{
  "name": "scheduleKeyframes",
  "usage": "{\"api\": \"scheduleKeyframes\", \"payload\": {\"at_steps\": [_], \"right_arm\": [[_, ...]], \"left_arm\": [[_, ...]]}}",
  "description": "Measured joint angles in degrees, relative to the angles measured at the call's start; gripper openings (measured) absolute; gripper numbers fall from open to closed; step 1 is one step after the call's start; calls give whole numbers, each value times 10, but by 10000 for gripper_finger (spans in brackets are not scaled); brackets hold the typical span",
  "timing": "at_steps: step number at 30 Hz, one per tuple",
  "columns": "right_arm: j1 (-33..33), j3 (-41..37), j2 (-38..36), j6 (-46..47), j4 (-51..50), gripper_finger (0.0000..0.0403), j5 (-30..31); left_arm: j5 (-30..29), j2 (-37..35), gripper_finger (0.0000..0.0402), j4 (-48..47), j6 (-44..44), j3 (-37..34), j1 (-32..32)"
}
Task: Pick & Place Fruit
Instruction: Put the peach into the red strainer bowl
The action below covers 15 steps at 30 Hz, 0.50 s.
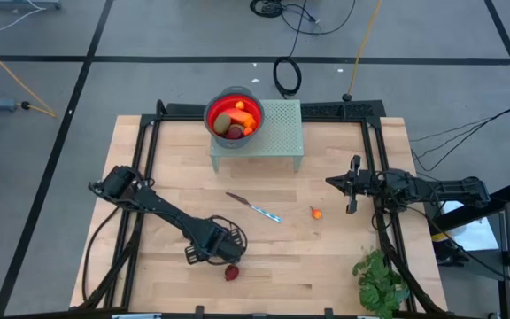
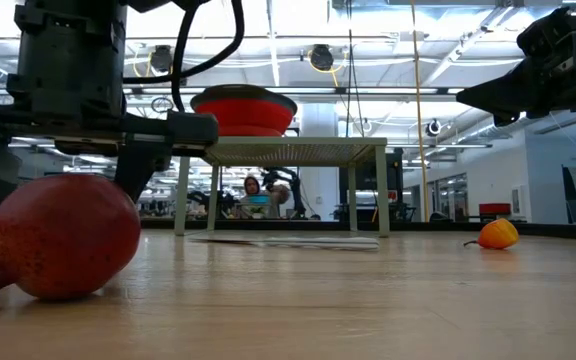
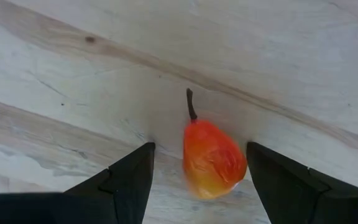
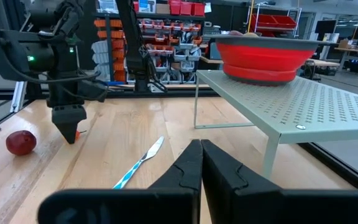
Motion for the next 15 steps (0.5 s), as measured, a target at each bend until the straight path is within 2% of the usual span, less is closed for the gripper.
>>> {"api": "scheduleKeyframes", "payload": {"at_steps": [10, 15], "right_arm": [[0, 0, 0, 0, 0, 0, 0], [0, 0, 0, 0, 0, 0, 0]], "left_arm": [[3, 5, 257, 0, -2, 1, 0], [5, 5, 218, -2, -2, 0, 0]]}}
